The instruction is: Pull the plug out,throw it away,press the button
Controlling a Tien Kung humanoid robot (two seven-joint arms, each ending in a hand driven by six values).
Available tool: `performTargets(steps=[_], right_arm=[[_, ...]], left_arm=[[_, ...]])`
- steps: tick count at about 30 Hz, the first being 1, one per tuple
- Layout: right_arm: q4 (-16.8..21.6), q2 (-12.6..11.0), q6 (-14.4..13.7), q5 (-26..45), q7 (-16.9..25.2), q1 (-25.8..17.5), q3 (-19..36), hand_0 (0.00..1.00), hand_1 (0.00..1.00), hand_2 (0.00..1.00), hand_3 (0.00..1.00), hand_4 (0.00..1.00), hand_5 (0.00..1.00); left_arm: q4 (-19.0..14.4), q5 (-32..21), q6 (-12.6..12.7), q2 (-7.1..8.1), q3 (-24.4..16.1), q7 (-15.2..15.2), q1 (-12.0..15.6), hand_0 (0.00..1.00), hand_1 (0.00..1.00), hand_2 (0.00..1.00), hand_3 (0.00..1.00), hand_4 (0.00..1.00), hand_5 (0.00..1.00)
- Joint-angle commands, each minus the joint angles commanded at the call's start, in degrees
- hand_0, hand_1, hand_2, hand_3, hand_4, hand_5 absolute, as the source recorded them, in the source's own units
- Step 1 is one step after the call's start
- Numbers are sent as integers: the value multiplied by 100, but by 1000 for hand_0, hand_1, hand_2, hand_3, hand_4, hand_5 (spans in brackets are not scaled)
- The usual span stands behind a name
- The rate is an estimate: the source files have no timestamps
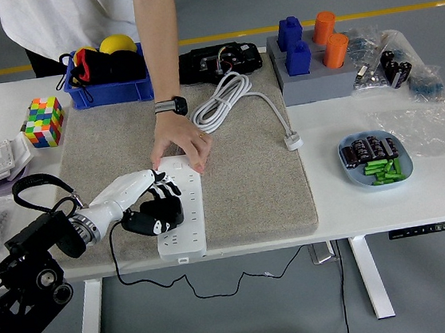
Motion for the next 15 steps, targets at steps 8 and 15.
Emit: performTargets(steps=[8,15], right_arm=[[-5,2,0,6,0,10,16,729,680,661,633,743,596],[-7,5,2,10,-2,12,21,729,680,661,633,743,596]], left_arm=[[-136,-125,11,33,-59,-31,-82,478,278,345,545,649,2],[-65,-265,66,65,-449,-139,-201,486,282,343,547,657,2]])
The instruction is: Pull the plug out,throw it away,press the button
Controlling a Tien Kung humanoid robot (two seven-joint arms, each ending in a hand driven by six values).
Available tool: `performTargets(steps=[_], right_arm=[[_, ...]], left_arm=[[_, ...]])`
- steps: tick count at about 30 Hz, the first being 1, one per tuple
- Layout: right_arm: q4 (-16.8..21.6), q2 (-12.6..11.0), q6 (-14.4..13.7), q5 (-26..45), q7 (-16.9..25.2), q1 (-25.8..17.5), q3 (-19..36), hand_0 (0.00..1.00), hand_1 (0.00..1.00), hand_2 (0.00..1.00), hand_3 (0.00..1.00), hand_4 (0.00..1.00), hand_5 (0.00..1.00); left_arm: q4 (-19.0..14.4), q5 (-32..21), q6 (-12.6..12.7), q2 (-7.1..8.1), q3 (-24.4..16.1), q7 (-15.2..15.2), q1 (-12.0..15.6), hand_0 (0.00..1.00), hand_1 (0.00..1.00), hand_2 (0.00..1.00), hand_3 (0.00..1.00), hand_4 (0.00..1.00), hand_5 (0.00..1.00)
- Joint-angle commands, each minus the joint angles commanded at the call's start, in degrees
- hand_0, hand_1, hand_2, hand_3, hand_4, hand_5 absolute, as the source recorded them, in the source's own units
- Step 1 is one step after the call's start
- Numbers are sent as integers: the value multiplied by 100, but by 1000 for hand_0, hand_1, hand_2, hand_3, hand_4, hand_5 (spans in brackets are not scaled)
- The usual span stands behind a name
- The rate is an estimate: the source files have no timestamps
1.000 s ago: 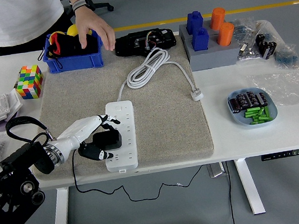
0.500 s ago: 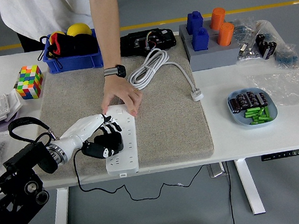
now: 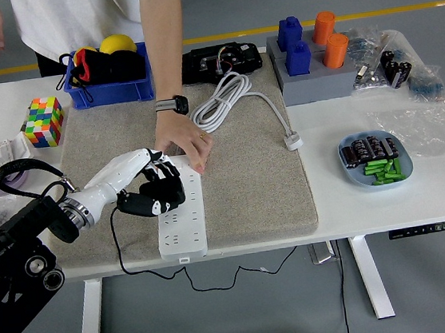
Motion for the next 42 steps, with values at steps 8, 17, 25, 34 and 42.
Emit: performTargets(steps=[8,17,25,34,42], right_arm=[[2,5,4,12,0,-3,-15,729,680,661,633,743,596],[-5,7,0,25,1,-2,-13,729,680,661,633,743,596],[2,6,1,28,2,0,-18,729,680,661,633,743,596],[5,3,-2,32,4,-2,-26,729,680,662,633,743,596],[1,3,-4,39,2,-8,-28,729,680,662,633,743,596]], left_arm=[[1230,670,154,-268,-667,48,-265,511,310,353,551,667,2],[1818,727,-75,-377,-833,235,-265,578,511,495,614,715,2],[1658,600,-304,-323,-834,371,-267,689,729,699,879,825,2],[1477,374,-384,-286,-845,483,-339,699,753,733,927,862,2],[938,73,-280,-171,-571,395,-336,429,514,482,856,839,2]])
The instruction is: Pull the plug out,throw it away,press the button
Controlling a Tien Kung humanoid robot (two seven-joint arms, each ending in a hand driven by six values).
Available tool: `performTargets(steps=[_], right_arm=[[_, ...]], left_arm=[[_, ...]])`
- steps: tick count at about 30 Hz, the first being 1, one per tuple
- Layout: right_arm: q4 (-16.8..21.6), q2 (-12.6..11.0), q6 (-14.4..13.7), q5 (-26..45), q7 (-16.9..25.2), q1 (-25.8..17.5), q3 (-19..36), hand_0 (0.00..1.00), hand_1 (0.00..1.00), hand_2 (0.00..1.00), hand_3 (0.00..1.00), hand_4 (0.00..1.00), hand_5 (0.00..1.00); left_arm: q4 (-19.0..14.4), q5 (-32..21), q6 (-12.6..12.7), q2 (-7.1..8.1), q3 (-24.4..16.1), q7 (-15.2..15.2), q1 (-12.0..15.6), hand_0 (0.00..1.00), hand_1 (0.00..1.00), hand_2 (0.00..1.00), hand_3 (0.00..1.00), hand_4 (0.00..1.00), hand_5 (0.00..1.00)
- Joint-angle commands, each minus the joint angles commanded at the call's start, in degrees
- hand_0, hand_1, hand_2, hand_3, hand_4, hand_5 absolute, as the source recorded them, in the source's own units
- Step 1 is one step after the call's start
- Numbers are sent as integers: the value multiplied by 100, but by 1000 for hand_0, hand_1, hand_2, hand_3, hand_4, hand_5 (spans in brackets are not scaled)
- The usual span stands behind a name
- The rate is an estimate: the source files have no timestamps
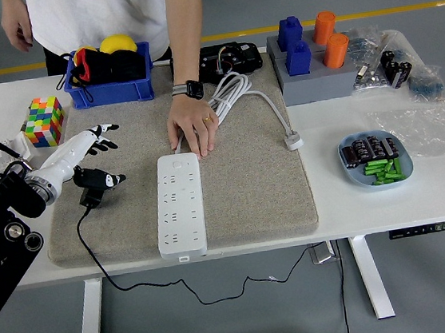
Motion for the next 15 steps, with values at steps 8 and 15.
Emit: performTargets(steps=[8,15], right_arm=[[11,-3,1,2,1,17,2,729,680,662,634,743,596],[5,0,3,19,-1,5,-31,729,680,662,634,743,596]], left_arm=[[-484,17,-161,13,793,249,-308,268,299,285,823,577,2],[-228,643,-237,-196,1391,681,-779,118,94,141,743,270,2]])
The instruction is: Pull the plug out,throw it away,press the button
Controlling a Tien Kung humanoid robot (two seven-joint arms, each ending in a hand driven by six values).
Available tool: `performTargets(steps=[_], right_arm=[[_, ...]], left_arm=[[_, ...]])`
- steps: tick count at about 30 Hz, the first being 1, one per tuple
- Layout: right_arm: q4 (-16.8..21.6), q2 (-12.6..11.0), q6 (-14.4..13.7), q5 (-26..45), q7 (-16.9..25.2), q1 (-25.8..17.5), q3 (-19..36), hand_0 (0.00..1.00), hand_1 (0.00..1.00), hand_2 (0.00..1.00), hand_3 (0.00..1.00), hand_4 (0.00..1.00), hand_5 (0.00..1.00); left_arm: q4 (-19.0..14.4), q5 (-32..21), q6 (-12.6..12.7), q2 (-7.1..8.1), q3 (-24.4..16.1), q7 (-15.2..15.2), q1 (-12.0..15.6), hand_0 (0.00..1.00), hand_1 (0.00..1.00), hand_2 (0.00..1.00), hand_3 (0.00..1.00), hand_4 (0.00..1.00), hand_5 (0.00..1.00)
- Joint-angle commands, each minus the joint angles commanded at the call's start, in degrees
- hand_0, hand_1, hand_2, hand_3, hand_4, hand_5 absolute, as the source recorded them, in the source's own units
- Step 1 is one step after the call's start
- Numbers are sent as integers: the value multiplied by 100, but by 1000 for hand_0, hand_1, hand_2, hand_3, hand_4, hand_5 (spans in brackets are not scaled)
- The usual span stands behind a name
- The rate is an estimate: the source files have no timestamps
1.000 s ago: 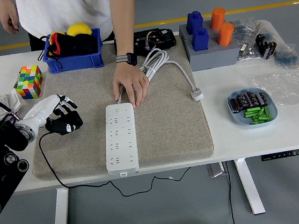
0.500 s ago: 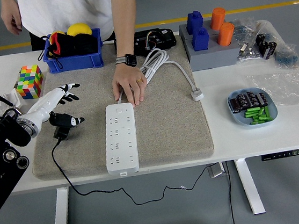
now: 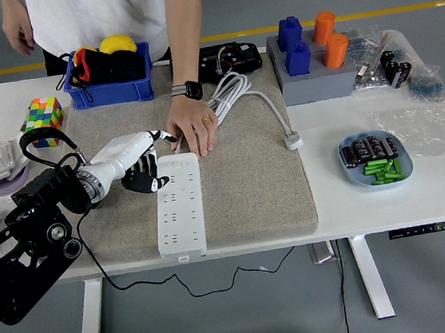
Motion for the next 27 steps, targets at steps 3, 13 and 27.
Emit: performTargets(steps=[3,13,27], right_arm=[[-9,-11,-2,7,0,-9,-16,728,680,662,633,743,596],[-7,-19,1,29,-2,4,-56,728,679,661,633,743,596],[0,-25,1,43,1,-9,-95,729,680,662,633,743,597]], left_arm=[[147,140,-141,-84,182,267,-172,100,82,136,755,217,2],[691,47,-325,-294,623,534,-521,100,76,142,763,180,2],[1133,-103,-281,-473,718,463,-602,90,68,145,761,168,2]])
